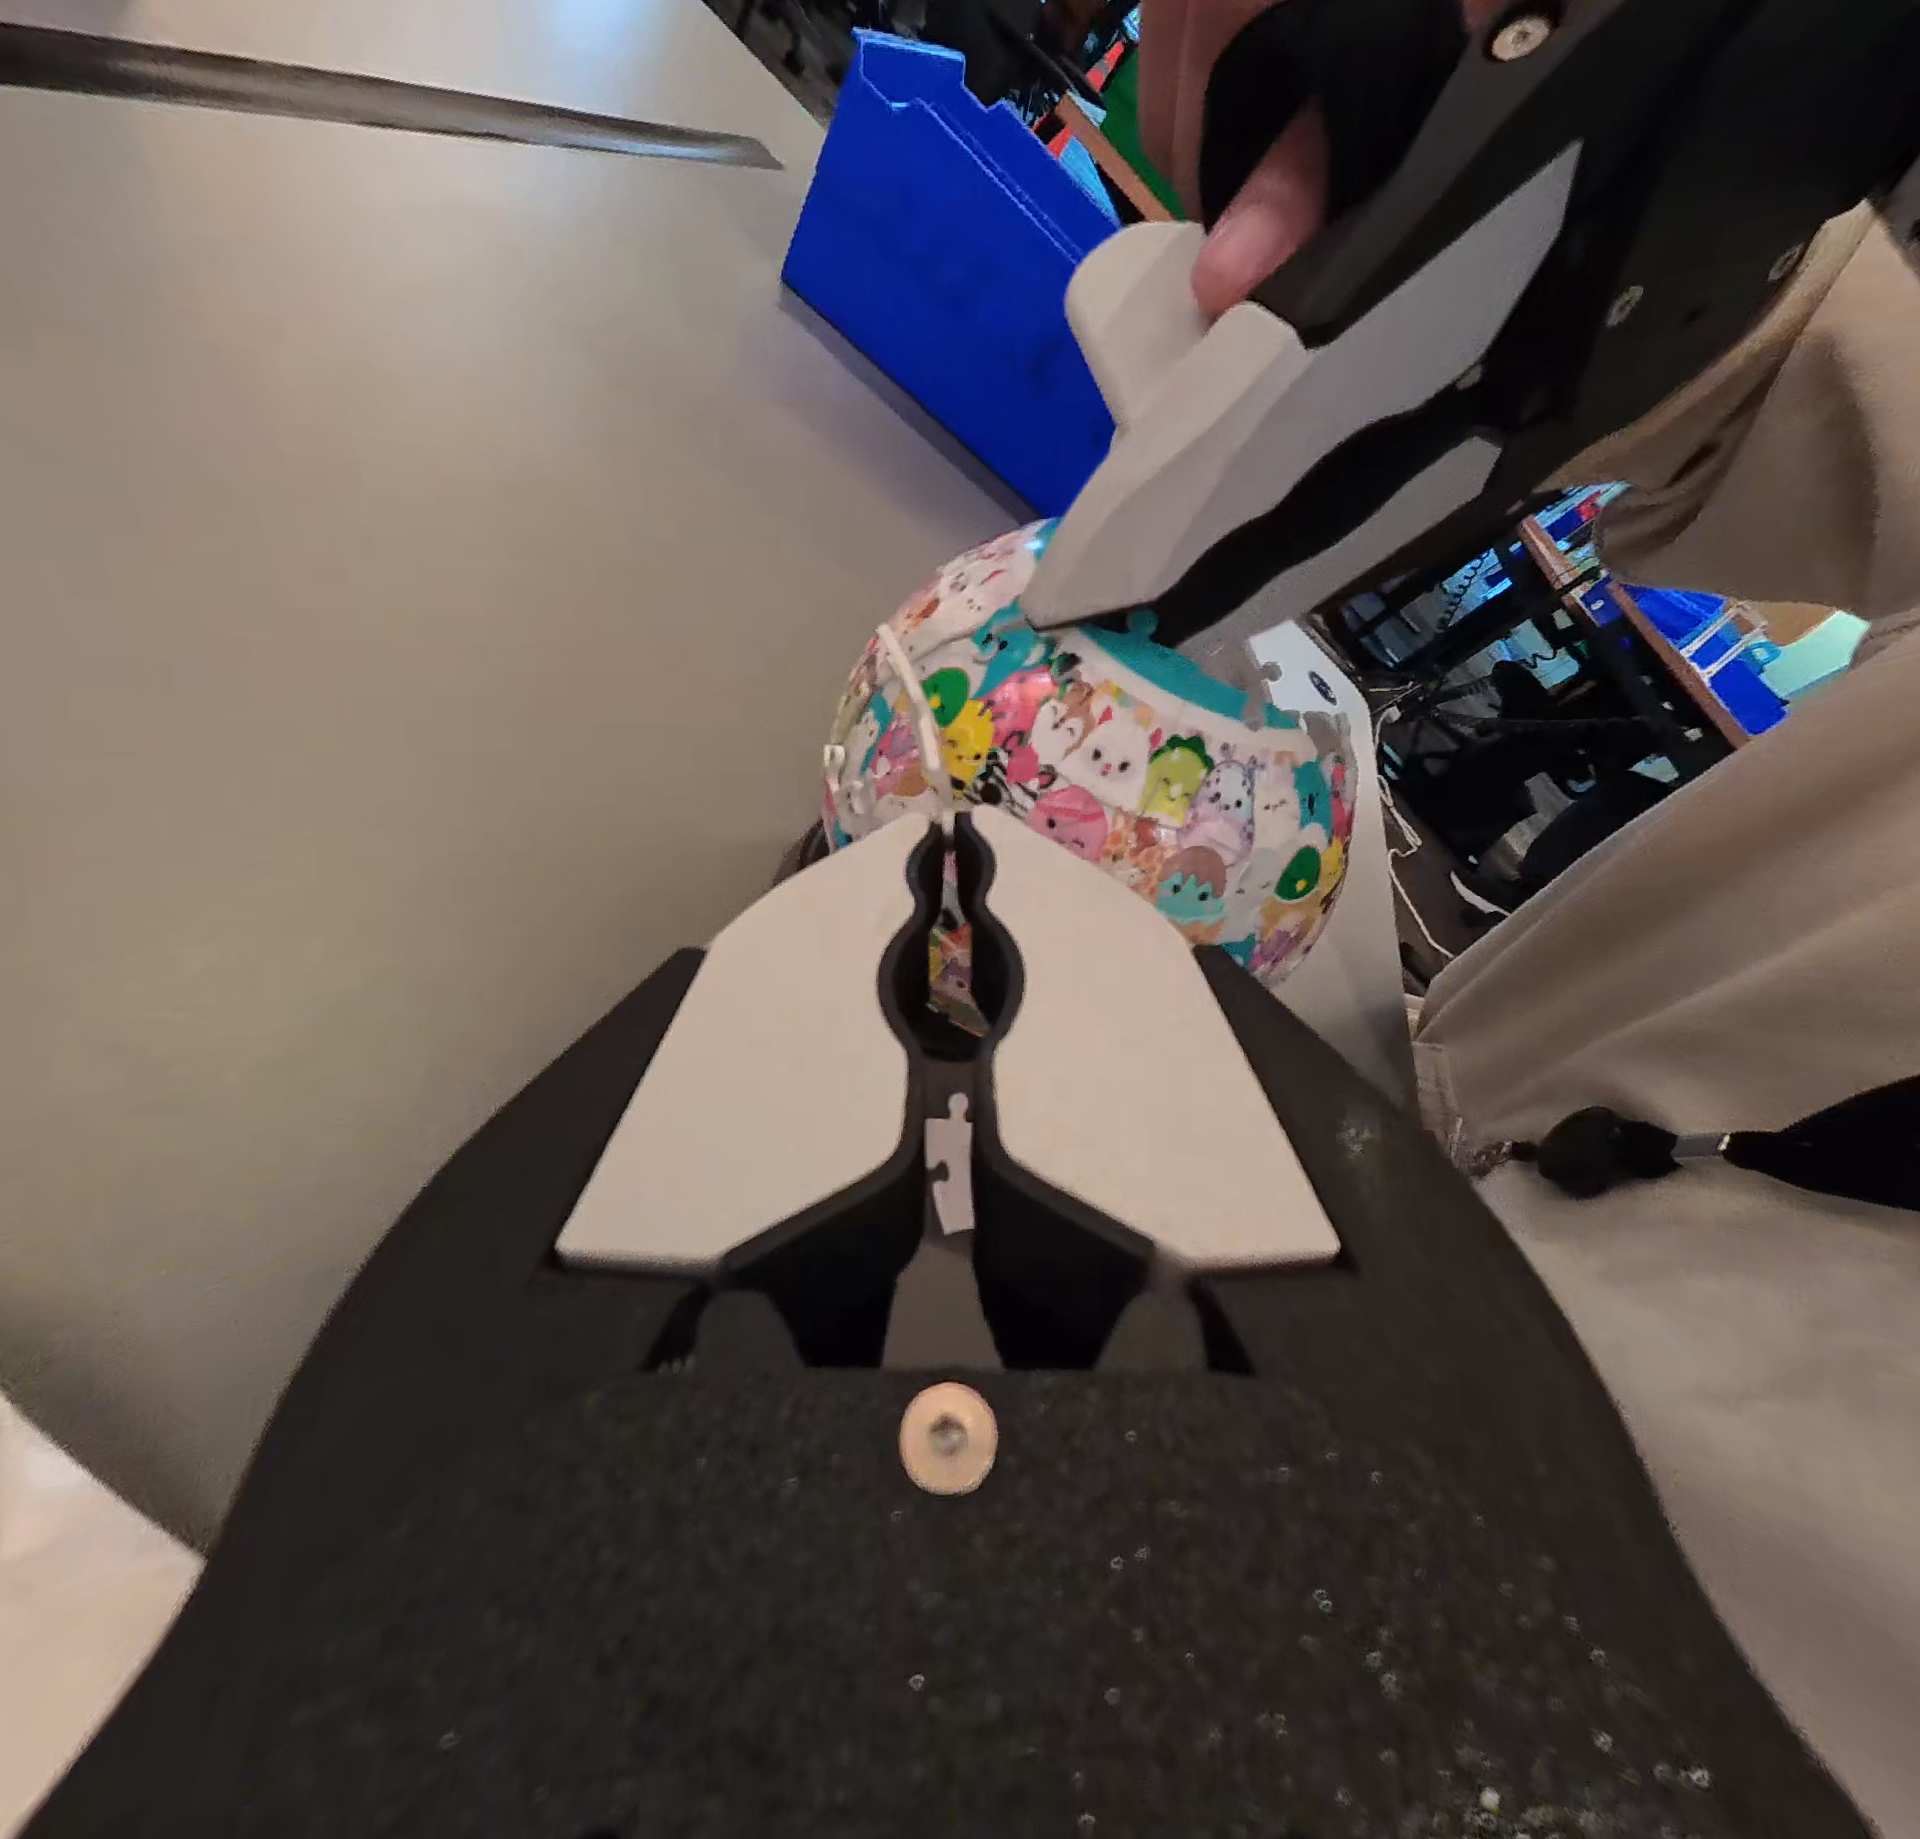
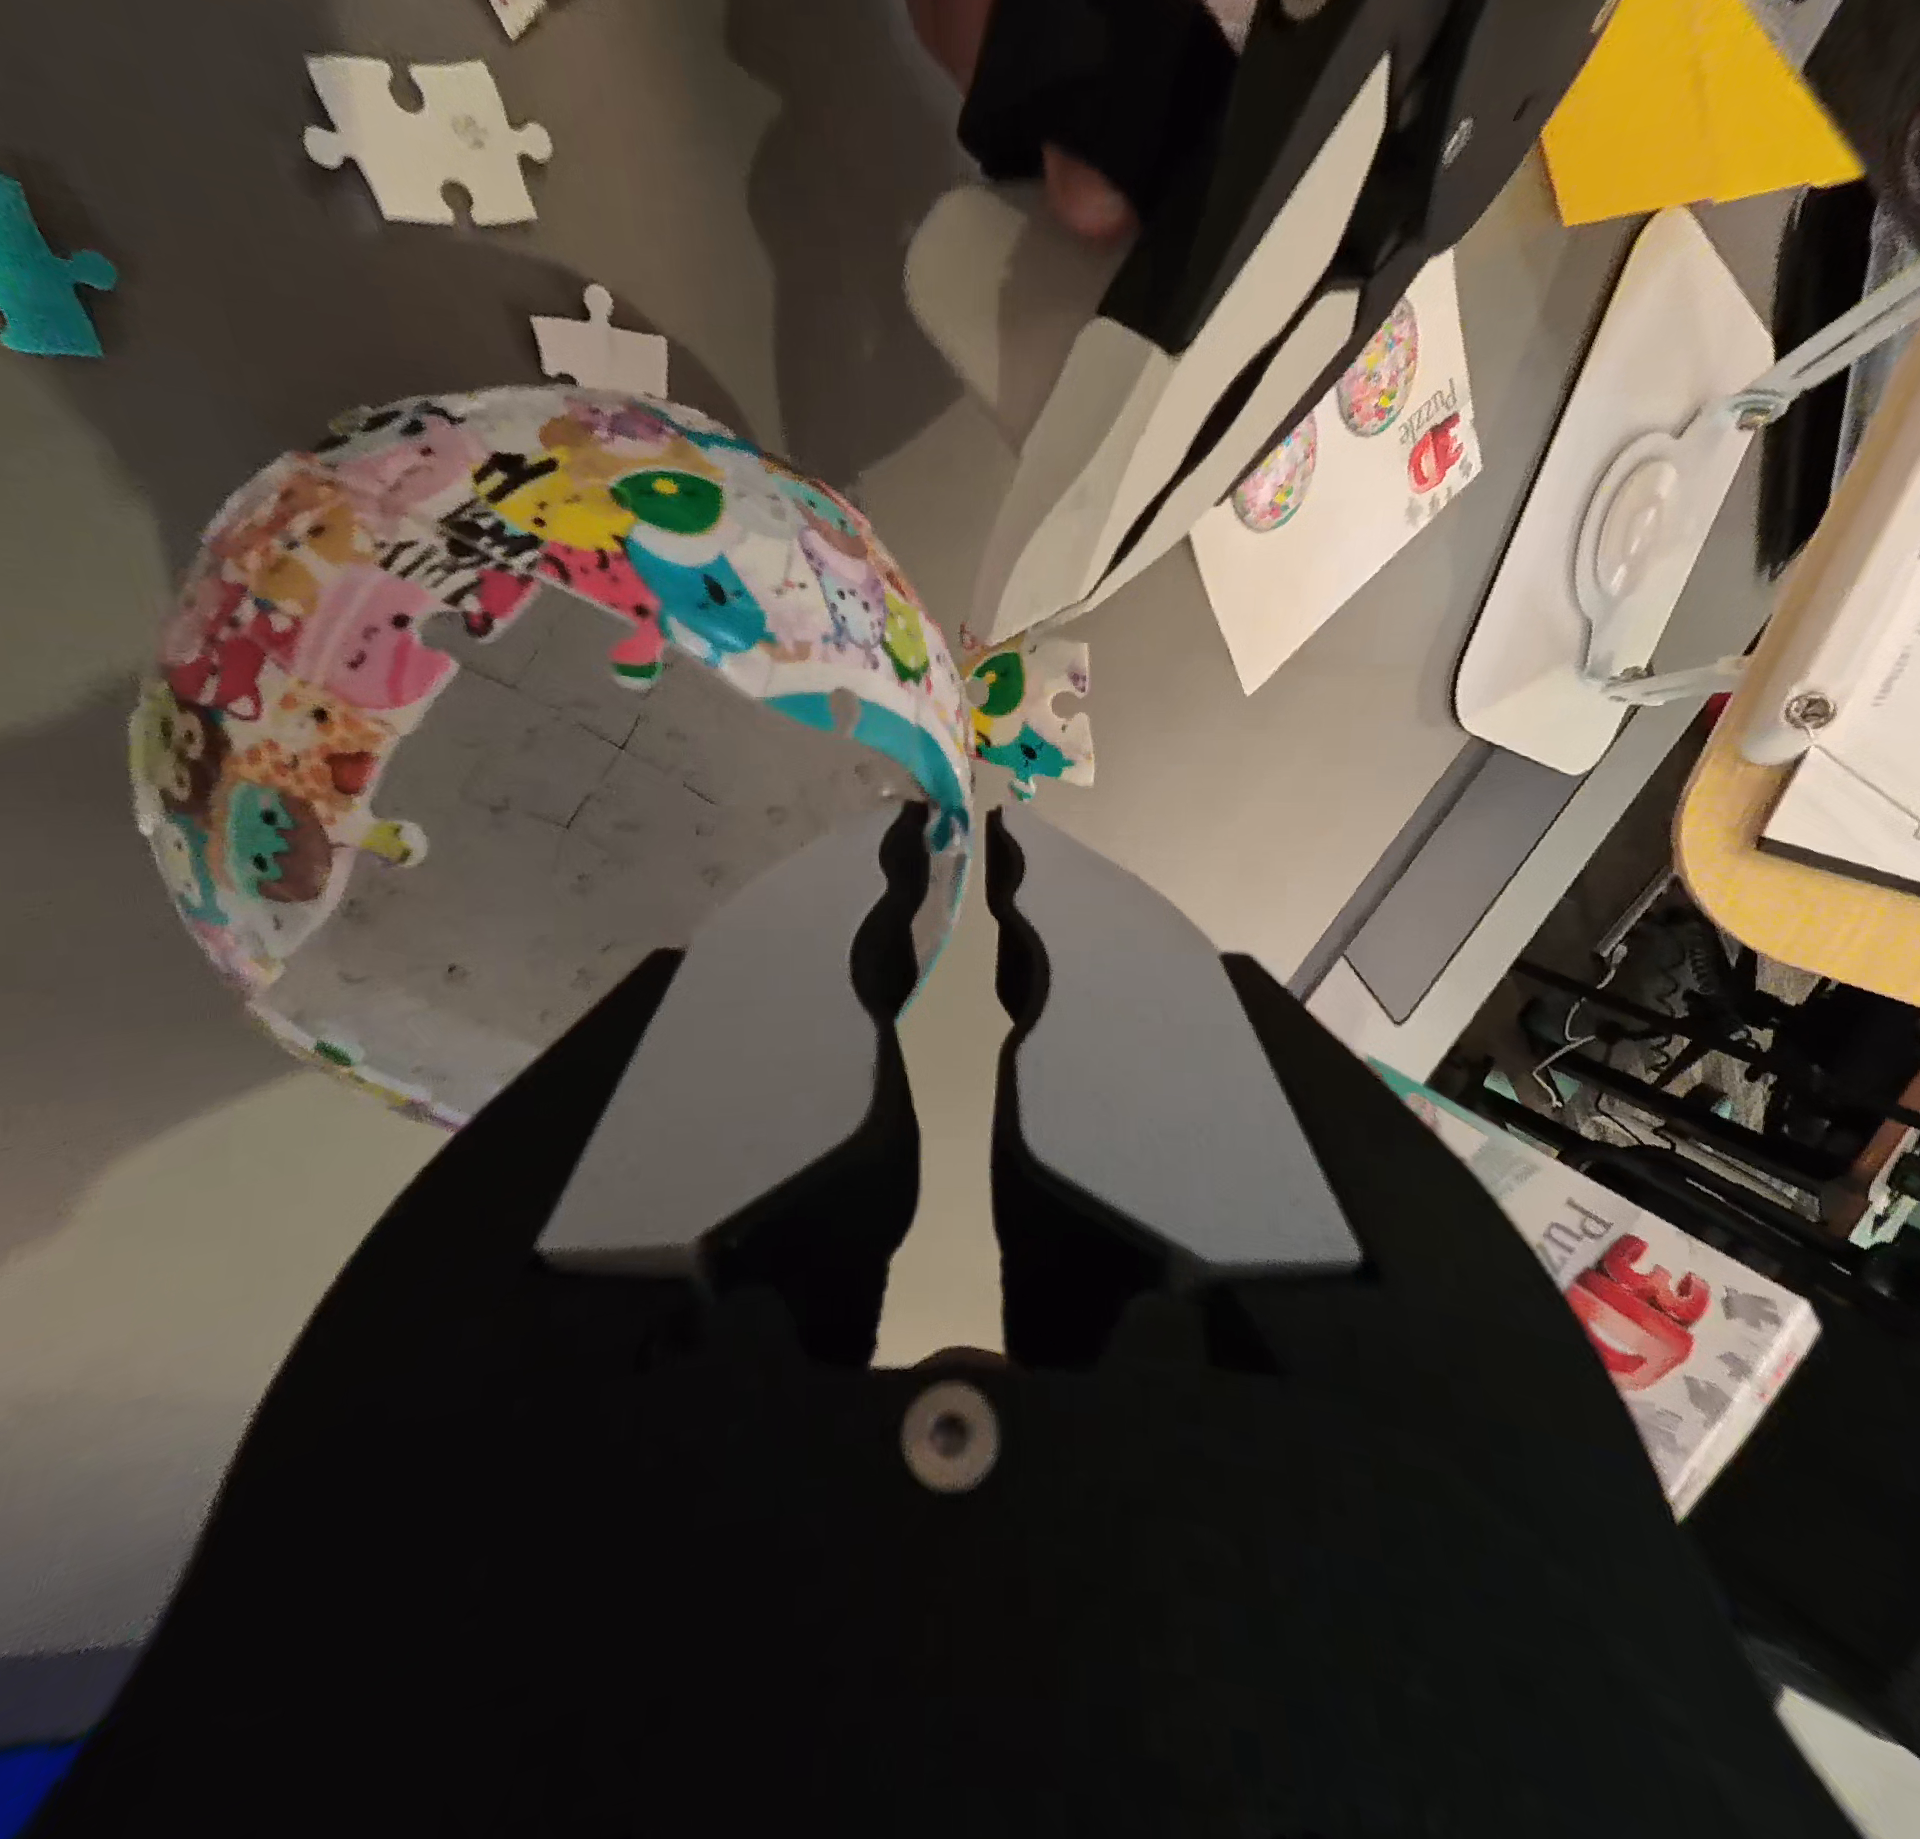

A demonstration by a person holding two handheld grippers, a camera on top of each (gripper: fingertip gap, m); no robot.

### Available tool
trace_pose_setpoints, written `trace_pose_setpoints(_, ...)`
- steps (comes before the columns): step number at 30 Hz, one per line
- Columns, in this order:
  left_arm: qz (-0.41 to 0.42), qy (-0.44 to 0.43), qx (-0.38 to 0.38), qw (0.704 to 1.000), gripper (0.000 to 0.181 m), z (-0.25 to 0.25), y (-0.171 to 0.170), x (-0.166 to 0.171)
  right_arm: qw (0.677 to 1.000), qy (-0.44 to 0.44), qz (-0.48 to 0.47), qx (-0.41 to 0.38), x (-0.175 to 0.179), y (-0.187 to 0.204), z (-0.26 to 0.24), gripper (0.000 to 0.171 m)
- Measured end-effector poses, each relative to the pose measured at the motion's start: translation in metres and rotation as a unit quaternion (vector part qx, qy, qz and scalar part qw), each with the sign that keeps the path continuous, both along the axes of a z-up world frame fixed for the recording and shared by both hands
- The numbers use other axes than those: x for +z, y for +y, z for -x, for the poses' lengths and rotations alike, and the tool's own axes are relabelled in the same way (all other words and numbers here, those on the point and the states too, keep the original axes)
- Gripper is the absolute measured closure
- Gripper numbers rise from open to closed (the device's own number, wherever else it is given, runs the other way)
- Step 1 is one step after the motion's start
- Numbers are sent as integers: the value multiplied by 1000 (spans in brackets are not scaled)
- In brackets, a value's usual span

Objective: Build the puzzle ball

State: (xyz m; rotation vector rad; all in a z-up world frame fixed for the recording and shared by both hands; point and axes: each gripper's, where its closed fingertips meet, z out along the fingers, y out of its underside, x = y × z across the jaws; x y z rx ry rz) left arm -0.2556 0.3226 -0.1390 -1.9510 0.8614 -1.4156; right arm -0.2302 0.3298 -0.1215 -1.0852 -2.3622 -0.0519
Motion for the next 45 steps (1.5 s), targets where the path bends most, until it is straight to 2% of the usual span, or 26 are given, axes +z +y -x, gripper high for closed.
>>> trace_pose_setpoints(5, -29, -19, 8, 999, 180, 3, 0, 12, 1000, 4, -4, -16, -1, 3, -2, 164)
trace_pose_setpoints(12, -54, -55, -11, 997, 180, -5, -10, 38, 1000, 17, -9, -16, 1, 3, 1, 152)
trace_pose_setpoints(16, -38, -67, -5, 997, 180, -7, -6, 37, 999, 23, -13, -19, 1, 6, 0, 155)
trace_pose_setpoints(23, 1, -96, 10, 995, 180, -7, -1, 37, 997, 64, -49, -19, 10, 8, -1, 146)
trace_pose_setpoints(27, 62, -103, 20, 993, 180, -10, 3, 33, 990, 101, -99, -2, 17, 8, 2, 135)
trace_pose_setpoints(29, 99, -106, 25, 989, 180, -11, 5, 32, 985, 117, -123, 2, 18, 10, 3, 120)
trace_pose_setpoints(33, 134, -112, 36, 984, 180, -12, 4, 37, 979, 150, -139, 2, 23, 13, 4, 104)
trace_pose_setpoints(45, 135, -81, 26, 987, 180, -22, -1, 32, 969, 185, -164, 7, 31, 15, 14, 105)
